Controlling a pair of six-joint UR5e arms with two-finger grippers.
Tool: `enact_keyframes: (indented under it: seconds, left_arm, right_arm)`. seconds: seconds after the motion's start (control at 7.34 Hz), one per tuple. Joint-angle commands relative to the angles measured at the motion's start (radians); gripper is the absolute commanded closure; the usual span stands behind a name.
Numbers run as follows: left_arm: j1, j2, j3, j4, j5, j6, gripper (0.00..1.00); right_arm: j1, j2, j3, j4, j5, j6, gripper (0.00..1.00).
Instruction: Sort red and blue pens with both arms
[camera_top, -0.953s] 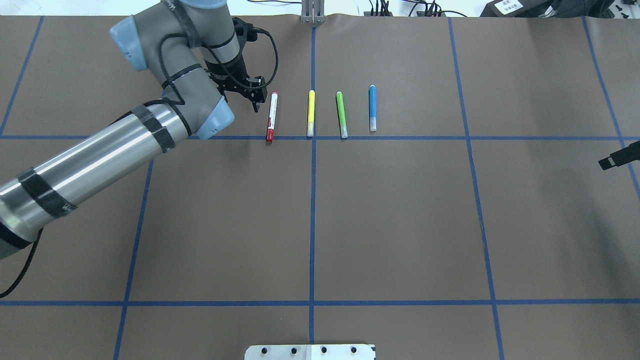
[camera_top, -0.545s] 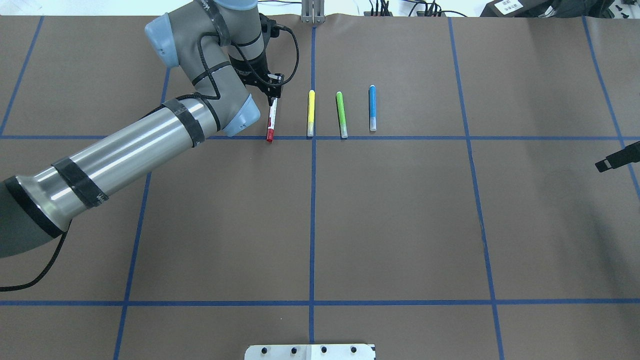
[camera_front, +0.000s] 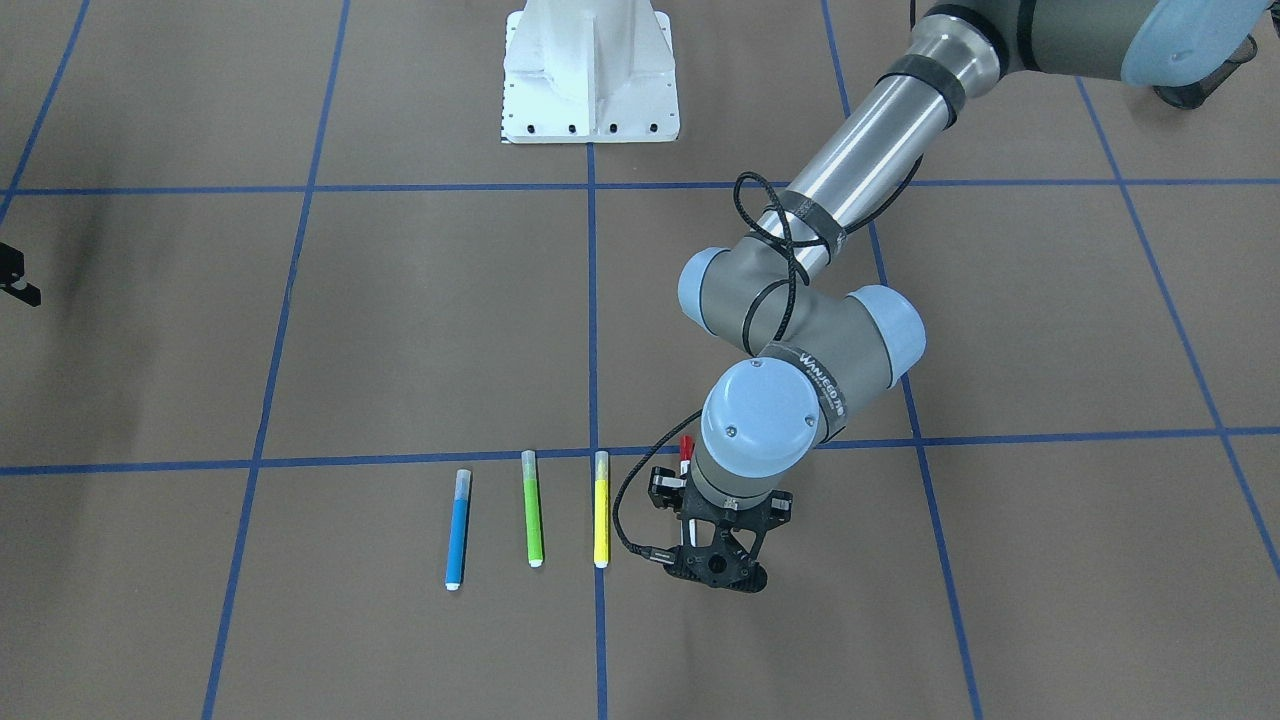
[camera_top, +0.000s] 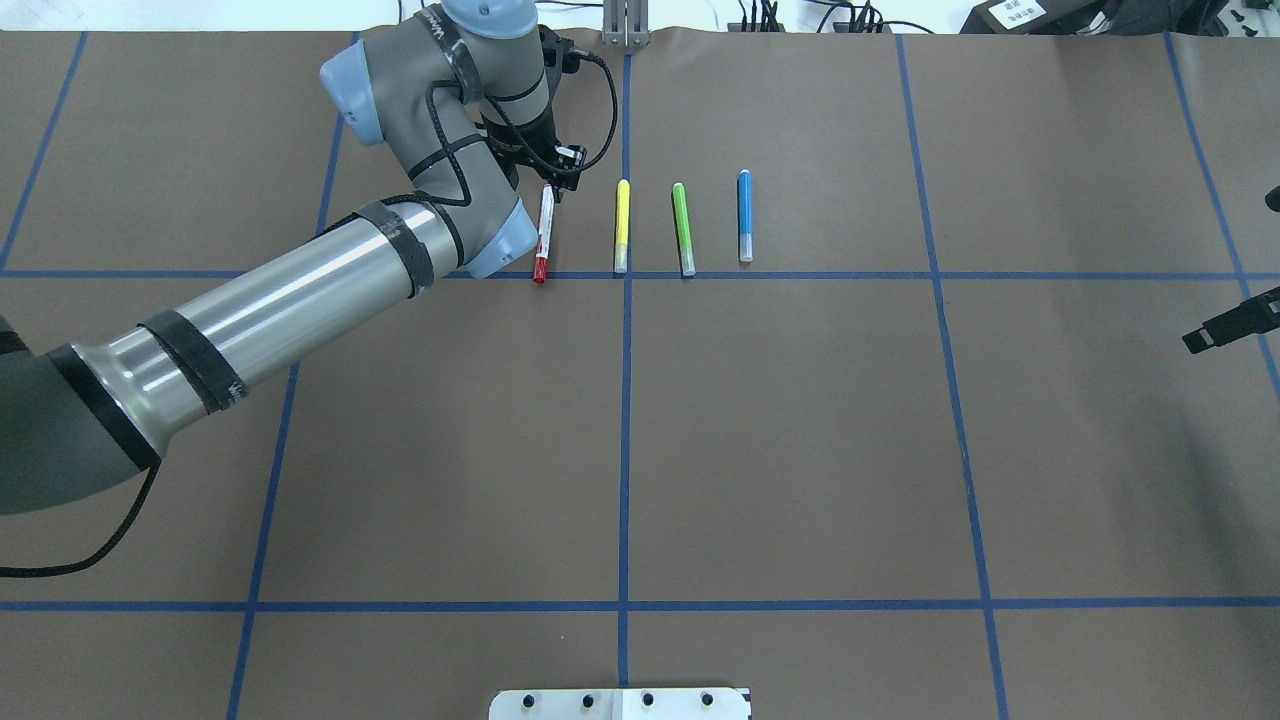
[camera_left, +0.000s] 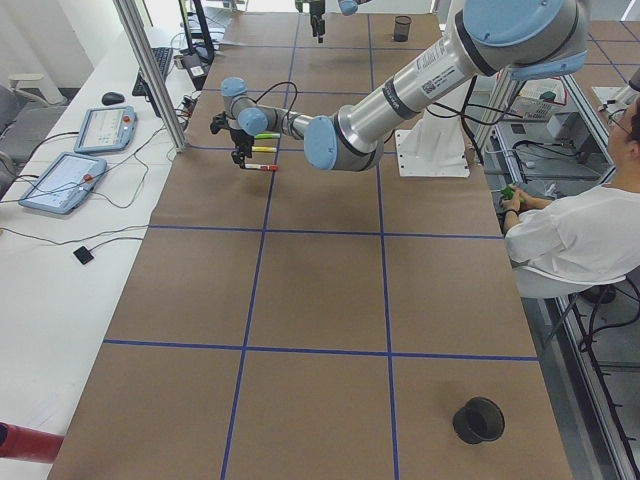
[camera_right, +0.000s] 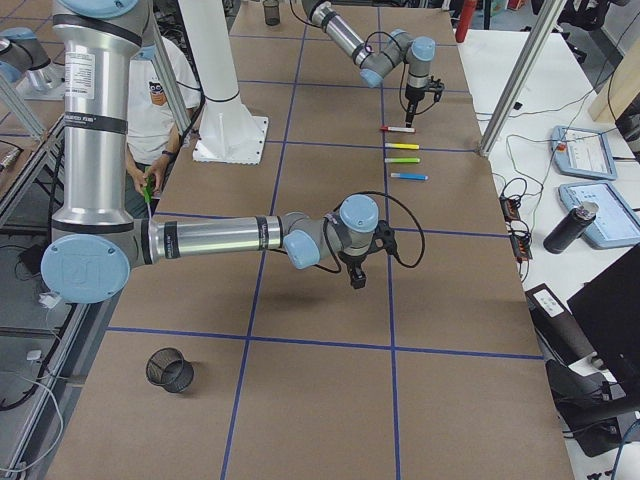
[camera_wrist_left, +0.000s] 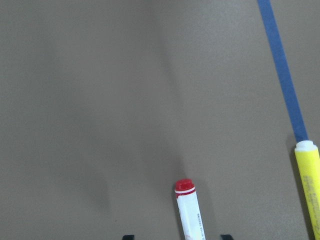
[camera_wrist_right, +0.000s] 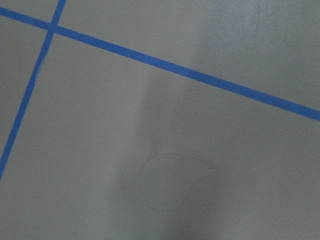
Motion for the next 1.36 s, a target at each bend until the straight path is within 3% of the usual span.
enact_keyframes:
  seconds: [0.0, 0.14, 0.82, 1.23]
  left_arm:
    - [0.009, -0.002, 0.016, -0.030, 0.017, -0.037, 0.40]
    - [0.012, -0.002, 0.018, -0.030, 0.017, -0.037, 0.47]
    - [0.040, -0.001, 0.018, -0.046, 0.044, -0.097, 0.46]
    - [0.039, 0.001, 0.026, -0.046, 0.046, -0.097, 0.51]
  right_arm:
    - [-0.002, 0.000, -0.008, 0.000, 0.000, 0.001, 0.00]
    - [-0.005, 0.002, -0.012, 0.000, 0.000, 0.001, 0.00]
    - [-0.010, 0.002, -0.021, 0.000, -0.002, 0.001, 0.00]
    - [-0.012, 0.002, -0.029, 0.000, 0.000, 0.001, 0.00]
